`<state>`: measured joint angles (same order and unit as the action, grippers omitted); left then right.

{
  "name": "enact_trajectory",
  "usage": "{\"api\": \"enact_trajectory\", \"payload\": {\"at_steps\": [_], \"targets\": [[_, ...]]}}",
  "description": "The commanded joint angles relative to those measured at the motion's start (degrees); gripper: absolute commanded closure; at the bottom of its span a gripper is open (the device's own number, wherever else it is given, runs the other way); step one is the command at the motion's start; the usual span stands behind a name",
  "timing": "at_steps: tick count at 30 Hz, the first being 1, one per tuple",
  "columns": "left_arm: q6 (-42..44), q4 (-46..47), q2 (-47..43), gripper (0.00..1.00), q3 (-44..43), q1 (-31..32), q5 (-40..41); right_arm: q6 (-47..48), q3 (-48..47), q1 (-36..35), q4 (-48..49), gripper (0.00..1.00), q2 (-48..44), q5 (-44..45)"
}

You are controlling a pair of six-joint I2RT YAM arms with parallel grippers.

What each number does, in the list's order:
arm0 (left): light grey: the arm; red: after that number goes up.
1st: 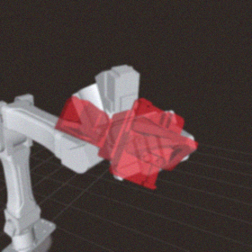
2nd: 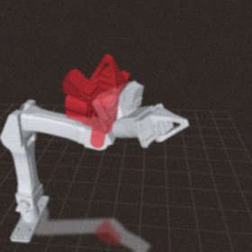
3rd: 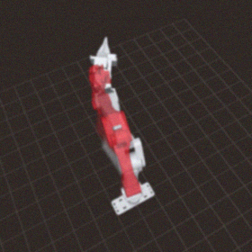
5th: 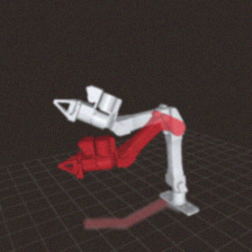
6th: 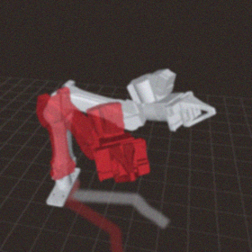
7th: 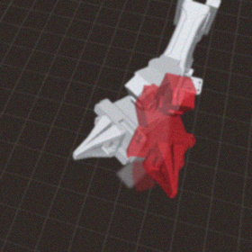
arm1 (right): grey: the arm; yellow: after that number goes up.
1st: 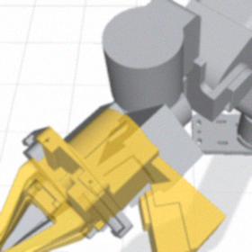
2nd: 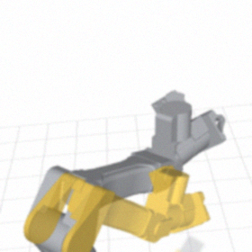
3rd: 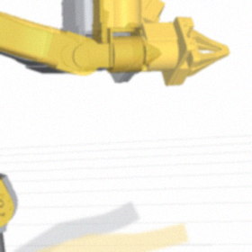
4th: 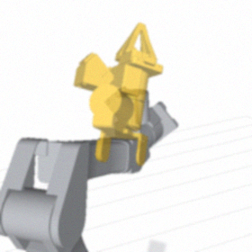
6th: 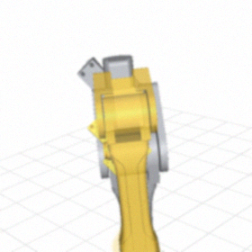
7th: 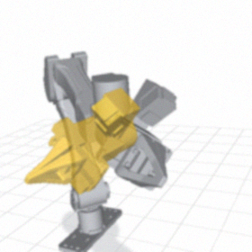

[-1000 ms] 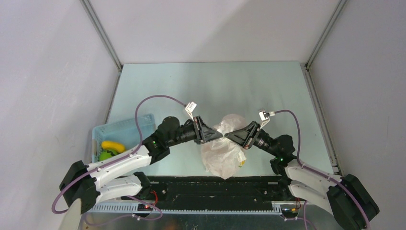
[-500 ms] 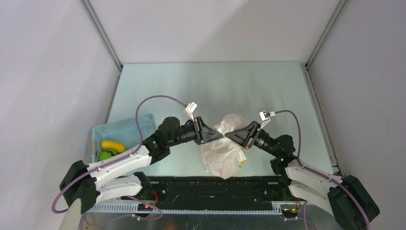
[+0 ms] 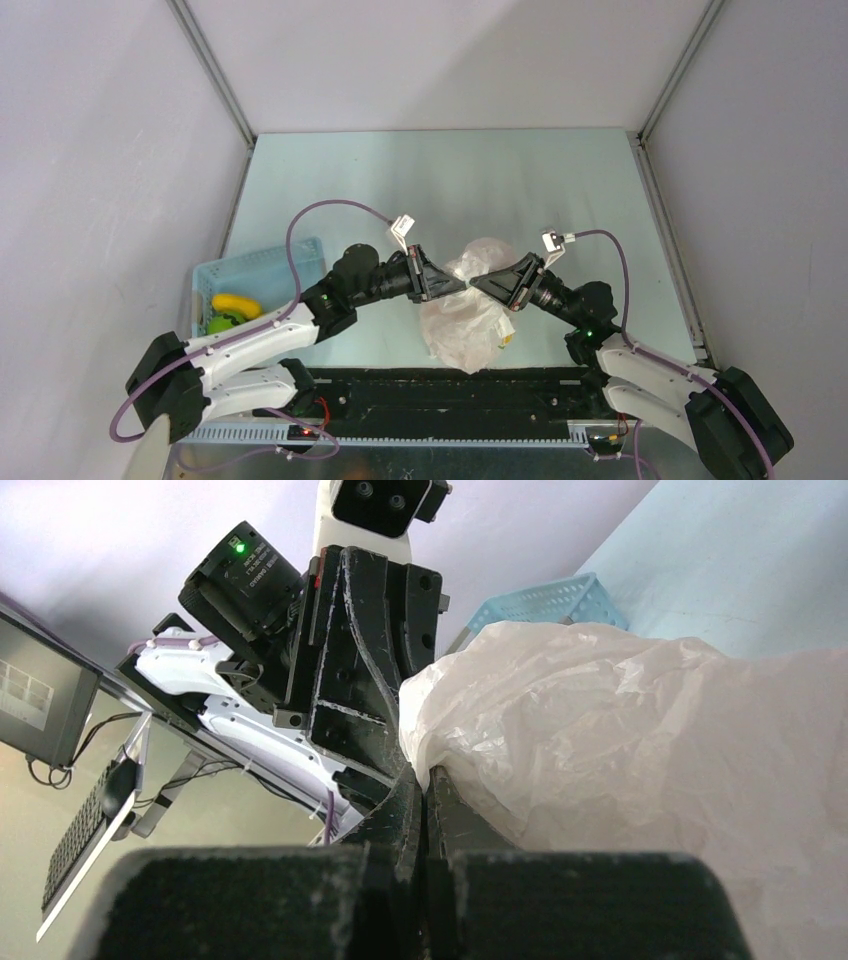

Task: Place the fake fruits into the plastic bag and tie a complex knot
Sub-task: Tie the plastic bag at the center of the board.

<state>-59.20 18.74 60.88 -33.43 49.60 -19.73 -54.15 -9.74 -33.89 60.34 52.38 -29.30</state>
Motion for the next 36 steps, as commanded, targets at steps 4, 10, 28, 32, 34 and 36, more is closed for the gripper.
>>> {"api": "enact_trajectory", "payload": {"at_steps": [4,10,28,32,34,36], "targets": [[0.6,-1.0,-2.7,0.99,0.3,0.5,2.0,2.4,-0.4,0.3,-1.1,1.0,-1.7,1.1],[1.0,-2.2,-4.1,1.0,0.2,0.4,3.3,7.0,-2.6,0.6,-11.8,0.78,-6.4,-1.0],[0.9,-5.7,-5.8,1.0,-0.7,0.4,7.0,18.2,-7.5,5.4,-58.1,0.34,-32.7,-11.5],[0.5,-5.5,-6.2,1.0,-0.3,0.5,7.6,18.3,-7.4,3.5,-59.9,0.34,-33.5,-12.7],[0.4,-5.4,-6.2,1.0,-0.3,0.5,7.7,18.9,-7.4,1.6,-60.1,0.35,-32.7,-11.6],[0.5,-5.4,-6.3,1.0,-0.3,0.7,7.7,19.6,-7.4,-0.1,-60.1,0.41,-31.4,-9.2]]}}
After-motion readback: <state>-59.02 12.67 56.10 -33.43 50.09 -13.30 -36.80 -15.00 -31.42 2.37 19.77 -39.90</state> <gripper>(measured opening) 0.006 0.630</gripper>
